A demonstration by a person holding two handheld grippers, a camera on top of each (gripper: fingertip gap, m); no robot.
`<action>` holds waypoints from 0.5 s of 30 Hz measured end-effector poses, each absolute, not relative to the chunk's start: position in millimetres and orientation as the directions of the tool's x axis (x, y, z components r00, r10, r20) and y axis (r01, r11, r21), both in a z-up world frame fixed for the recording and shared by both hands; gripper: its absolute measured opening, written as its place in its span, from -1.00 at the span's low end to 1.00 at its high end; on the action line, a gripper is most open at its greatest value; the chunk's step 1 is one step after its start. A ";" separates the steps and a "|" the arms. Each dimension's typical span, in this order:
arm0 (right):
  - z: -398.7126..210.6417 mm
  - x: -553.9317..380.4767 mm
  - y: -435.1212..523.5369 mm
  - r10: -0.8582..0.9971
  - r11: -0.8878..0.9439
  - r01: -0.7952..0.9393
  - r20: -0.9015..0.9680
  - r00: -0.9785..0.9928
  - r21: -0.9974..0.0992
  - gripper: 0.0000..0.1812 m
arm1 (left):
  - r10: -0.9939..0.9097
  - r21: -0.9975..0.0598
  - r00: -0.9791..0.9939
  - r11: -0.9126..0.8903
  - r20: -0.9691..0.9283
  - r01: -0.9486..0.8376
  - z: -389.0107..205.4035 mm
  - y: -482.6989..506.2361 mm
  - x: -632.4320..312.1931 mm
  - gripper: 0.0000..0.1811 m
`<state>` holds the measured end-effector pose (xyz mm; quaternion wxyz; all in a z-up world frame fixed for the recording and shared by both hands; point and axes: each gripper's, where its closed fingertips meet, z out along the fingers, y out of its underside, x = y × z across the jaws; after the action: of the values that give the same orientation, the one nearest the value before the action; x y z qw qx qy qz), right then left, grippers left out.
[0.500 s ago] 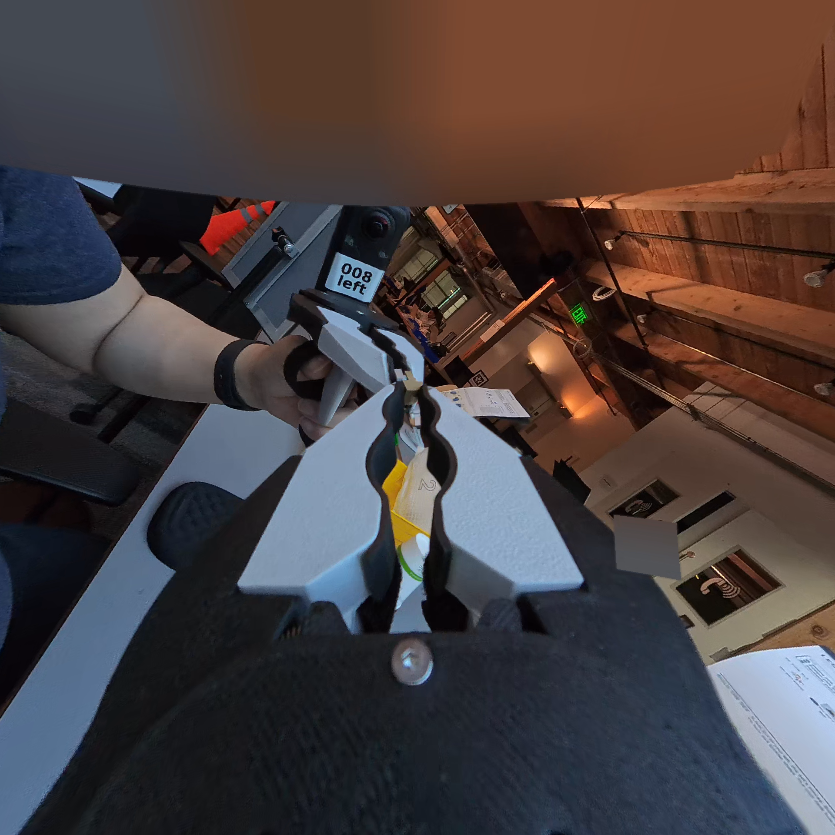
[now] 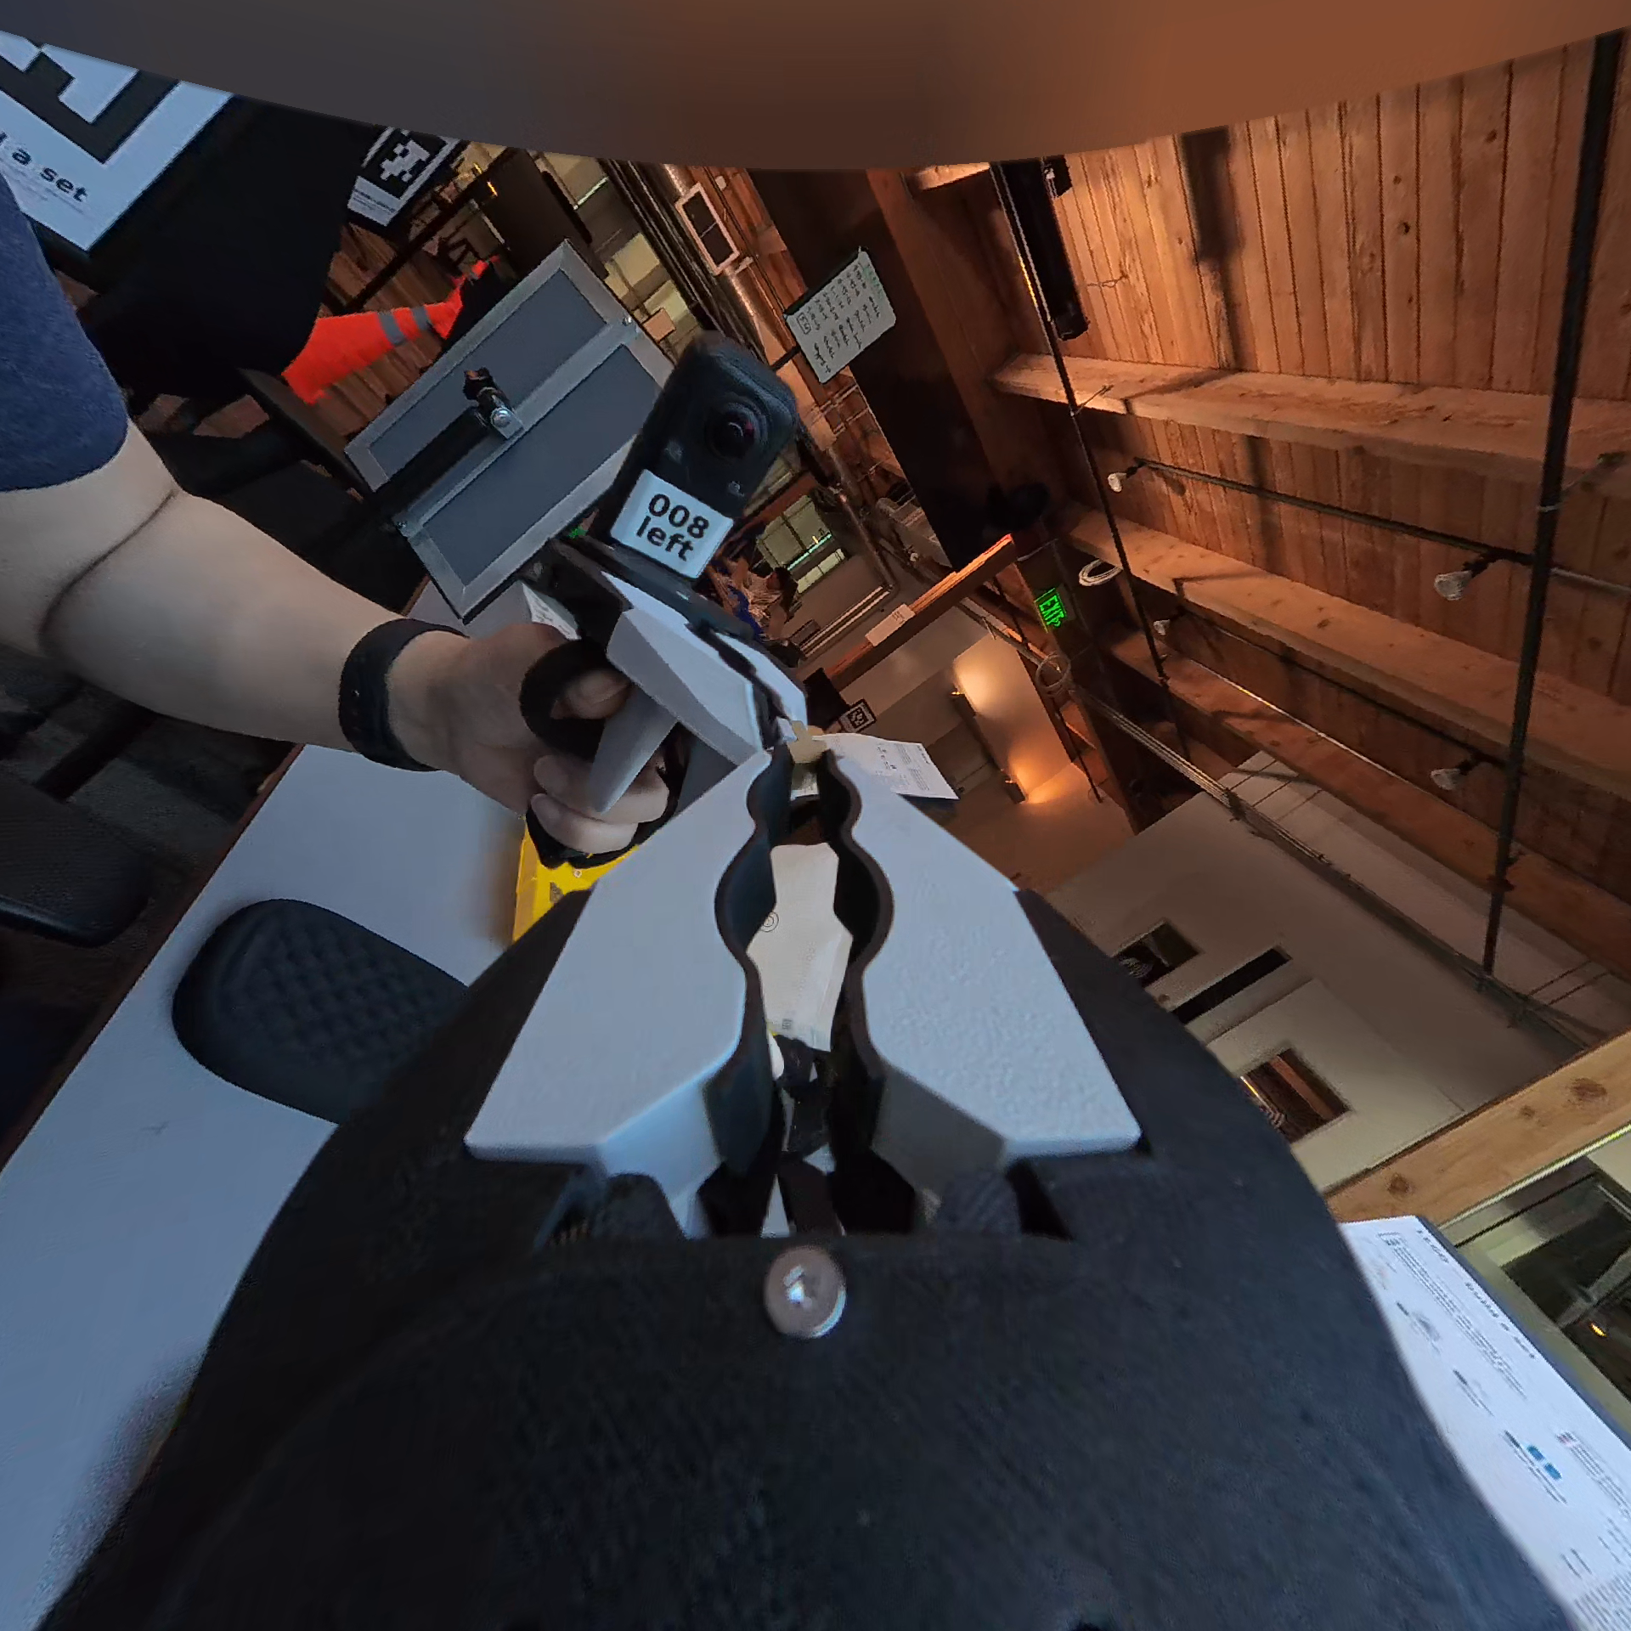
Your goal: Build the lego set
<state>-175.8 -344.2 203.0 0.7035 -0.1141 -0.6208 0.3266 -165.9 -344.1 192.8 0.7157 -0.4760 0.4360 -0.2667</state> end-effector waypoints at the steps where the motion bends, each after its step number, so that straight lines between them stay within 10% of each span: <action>1: 202.3 -175.6 -343.6 0.603 0.758 -0.319 0.798 0.009 -0.569 -0.95 | -0.783 -0.909 0.490 0.415 -0.383 -0.046 192.3 -343.5 -165.8 -0.96; 15: 192.6 -182.6 -333.7 0.650 0.737 -0.219 0.760 -0.031 -0.639 -0.94 | -0.486 -0.735 0.567 0.560 -0.665 -0.381 187.2 -330.9 -175.8 -0.83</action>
<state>-182.6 -333.7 192.6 0.6756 -0.1676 -0.6420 0.3215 -175.8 -330.9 187.2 0.7517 -0.4675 0.4638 -0.0347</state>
